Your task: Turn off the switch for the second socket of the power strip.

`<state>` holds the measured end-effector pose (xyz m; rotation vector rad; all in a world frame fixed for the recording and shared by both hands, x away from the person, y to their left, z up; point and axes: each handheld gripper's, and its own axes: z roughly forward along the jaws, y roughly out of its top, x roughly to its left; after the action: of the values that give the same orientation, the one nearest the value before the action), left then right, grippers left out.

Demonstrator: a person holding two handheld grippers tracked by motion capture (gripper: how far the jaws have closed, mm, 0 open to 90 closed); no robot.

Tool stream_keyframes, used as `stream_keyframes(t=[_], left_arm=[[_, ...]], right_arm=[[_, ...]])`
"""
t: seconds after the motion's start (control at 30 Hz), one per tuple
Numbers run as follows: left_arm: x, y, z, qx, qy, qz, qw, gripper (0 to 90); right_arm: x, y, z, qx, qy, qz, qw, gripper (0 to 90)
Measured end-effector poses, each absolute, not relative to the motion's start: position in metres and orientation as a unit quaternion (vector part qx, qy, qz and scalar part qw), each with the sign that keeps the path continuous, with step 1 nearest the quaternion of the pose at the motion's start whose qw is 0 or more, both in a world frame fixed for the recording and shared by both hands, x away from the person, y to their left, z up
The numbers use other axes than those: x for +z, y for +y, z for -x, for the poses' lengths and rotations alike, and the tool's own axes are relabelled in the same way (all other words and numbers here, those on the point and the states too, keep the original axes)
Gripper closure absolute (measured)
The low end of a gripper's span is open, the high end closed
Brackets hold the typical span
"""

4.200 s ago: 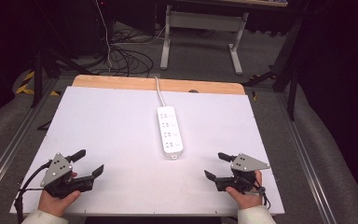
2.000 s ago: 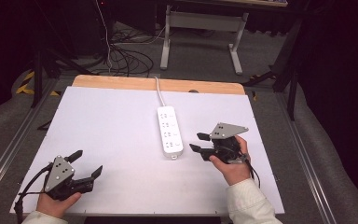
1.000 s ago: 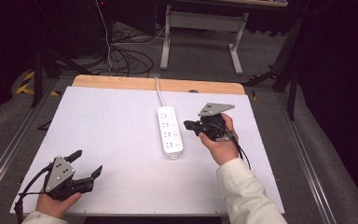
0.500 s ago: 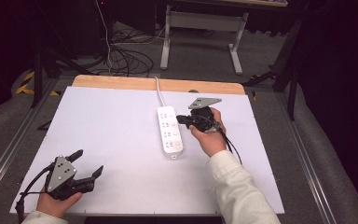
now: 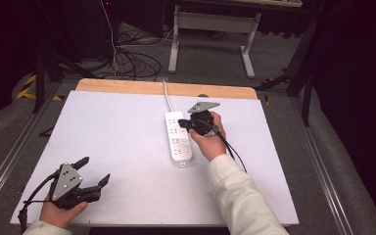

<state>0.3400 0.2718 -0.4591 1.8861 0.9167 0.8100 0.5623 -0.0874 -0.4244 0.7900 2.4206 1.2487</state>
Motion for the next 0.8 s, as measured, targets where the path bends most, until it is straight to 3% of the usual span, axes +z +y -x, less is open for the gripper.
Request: stream_keyframes(t=[0.8], left_arm=[[-0.459, 0.271, -0.342, 0.323, 0.365, -0.76, 0.429, 18.2]], right_arm=[[-0.449, -0.083, -0.581, 0.382, 0.857, -0.308, 0.159, 90.0]])
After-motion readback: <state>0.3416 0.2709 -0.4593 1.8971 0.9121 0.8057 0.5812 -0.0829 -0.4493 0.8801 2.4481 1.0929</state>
